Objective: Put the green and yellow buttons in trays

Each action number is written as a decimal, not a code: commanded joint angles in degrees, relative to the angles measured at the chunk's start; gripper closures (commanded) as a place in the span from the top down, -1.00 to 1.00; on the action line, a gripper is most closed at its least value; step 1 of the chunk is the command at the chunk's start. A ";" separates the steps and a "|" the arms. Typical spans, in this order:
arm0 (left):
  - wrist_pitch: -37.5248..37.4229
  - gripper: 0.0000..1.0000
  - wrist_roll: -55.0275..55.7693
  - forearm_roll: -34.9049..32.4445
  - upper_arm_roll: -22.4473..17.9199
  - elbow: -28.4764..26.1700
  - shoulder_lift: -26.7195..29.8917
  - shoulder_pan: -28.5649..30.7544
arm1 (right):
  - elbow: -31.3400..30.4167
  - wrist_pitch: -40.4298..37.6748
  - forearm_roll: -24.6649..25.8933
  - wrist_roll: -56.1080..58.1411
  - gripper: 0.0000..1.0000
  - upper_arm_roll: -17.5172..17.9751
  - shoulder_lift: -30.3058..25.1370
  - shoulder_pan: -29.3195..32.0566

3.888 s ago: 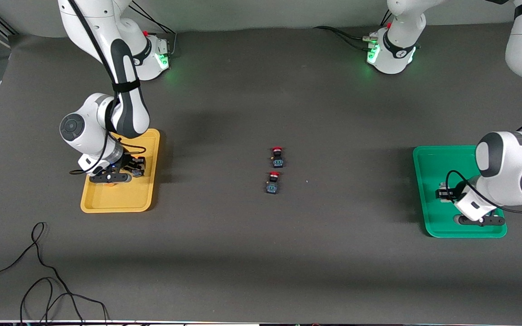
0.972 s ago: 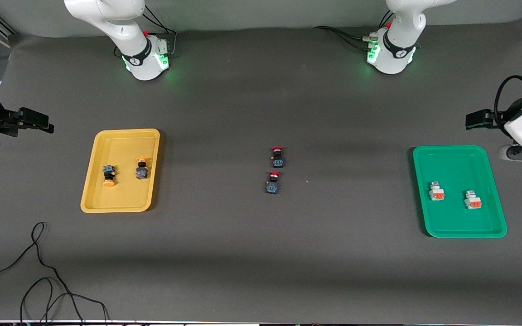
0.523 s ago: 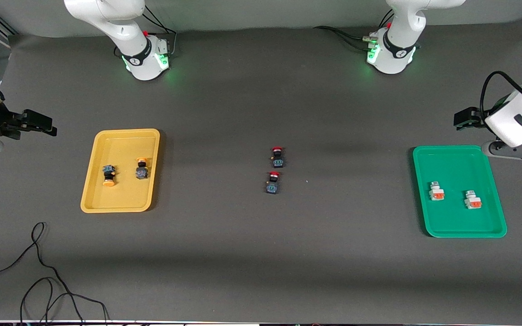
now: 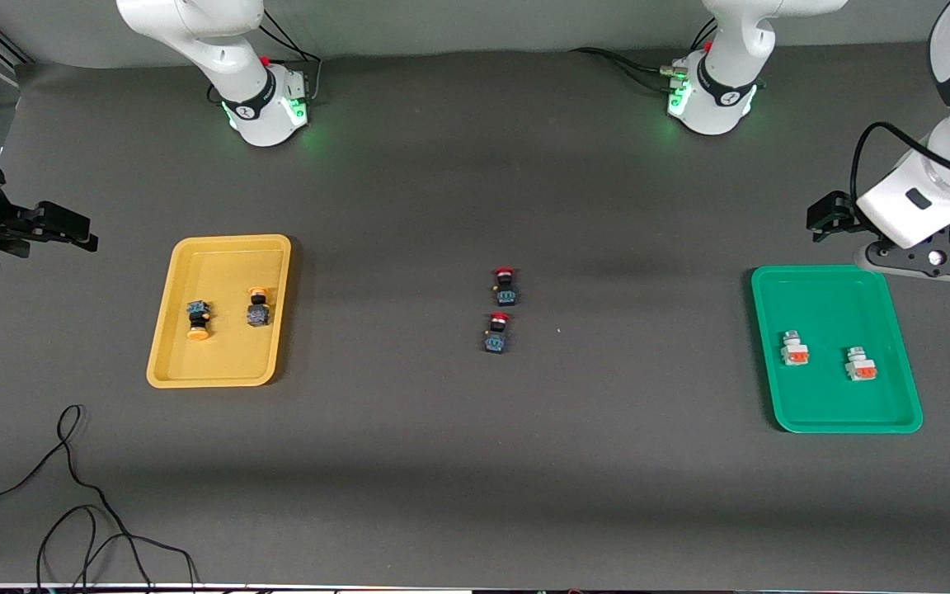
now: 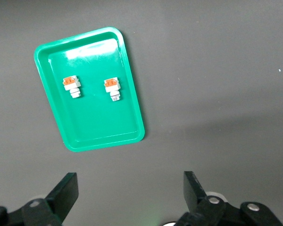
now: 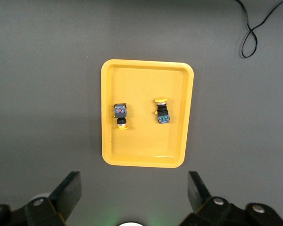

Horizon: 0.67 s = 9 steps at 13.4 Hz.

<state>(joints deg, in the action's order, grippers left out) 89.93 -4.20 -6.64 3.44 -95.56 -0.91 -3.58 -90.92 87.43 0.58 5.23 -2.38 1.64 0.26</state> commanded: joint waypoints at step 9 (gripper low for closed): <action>-0.01 0.99 0.07 0.58 0.25 -0.51 -0.32 0.86 | -0.75 0.46 1.01 -0.48 1.00 0.36 -0.49 -0.44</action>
<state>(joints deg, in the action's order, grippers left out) 89.87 -4.20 -6.64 3.44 -95.60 -1.63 -3.34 -91.28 87.52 0.59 5.23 -2.25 1.64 0.26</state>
